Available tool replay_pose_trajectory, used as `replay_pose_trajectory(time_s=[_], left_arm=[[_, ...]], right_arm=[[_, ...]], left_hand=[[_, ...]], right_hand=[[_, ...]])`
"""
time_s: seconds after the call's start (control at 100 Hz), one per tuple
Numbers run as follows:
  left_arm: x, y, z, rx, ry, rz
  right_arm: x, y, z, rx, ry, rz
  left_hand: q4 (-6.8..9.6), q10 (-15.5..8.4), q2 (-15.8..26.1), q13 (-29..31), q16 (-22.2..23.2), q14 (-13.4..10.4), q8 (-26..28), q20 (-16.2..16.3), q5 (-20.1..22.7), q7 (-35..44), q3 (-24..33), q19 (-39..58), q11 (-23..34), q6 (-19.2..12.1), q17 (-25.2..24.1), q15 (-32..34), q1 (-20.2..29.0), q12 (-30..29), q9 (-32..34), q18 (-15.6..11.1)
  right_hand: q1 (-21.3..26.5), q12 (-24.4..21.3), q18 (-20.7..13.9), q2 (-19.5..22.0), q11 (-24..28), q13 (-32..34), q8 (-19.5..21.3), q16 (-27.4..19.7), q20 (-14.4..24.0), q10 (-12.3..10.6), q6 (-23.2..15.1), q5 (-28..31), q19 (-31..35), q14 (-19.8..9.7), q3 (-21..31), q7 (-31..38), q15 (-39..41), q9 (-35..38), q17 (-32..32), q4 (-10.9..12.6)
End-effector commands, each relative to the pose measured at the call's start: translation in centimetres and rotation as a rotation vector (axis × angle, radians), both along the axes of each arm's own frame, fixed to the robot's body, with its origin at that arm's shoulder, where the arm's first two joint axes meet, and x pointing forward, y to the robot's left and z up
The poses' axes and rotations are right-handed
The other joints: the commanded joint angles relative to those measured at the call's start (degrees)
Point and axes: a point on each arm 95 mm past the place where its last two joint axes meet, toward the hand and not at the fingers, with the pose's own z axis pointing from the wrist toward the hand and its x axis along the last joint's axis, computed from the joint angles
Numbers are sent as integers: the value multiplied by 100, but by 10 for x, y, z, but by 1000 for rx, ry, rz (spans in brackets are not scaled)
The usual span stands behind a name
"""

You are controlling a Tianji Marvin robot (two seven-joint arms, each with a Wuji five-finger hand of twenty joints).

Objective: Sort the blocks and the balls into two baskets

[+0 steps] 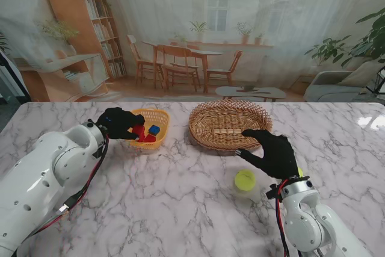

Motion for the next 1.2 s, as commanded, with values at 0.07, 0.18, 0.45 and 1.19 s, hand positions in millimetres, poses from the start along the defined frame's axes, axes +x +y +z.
replay_pose_trajectory(time_s=[0.07,0.18,0.45,1.19], left_arm=[[16,-3,2,-3,12,29],[28,-6,-3,-2,26,53],[45,-17,-17,12,51,88],[49,-6,-19,40,19,76]], right_arm=[[-2,-1,-2,1,-1,-10],[-2,-1,-2,3,-2,-12],[-2,-2,-2,1,1,-11],[0,-1,-3,-3,7,-4]], left_hand=[[141,-68,265,56,53,-25,79,146,160,589,121,158,-4,-434,-52,132,451,66,71,-27],[145,-72,279,33,53,-20,68,149,140,583,116,149,15,-423,-64,124,444,44,38,-49],[144,-41,304,-51,24,-6,-3,154,67,518,81,107,75,-378,-128,83,399,-88,-122,-40],[70,652,853,-1111,-799,145,-2482,82,-539,-2803,-334,-521,-863,269,-837,-733,-878,-3412,-2056,-21]], right_hand=[[121,20,119,275,-81,2,10,38,71,6,-74,19,-82,48,-101,-116,-337,70,-104,134],[120,21,117,277,-80,9,10,39,72,4,-78,20,-82,56,-103,-115,-334,71,-104,133],[122,19,119,276,-81,4,10,39,71,18,-78,20,-84,55,-102,-116,-335,67,-110,135],[122,18,123,278,-81,-1,10,37,72,14,-71,24,-85,52,-103,-116,-338,68,-107,134]])
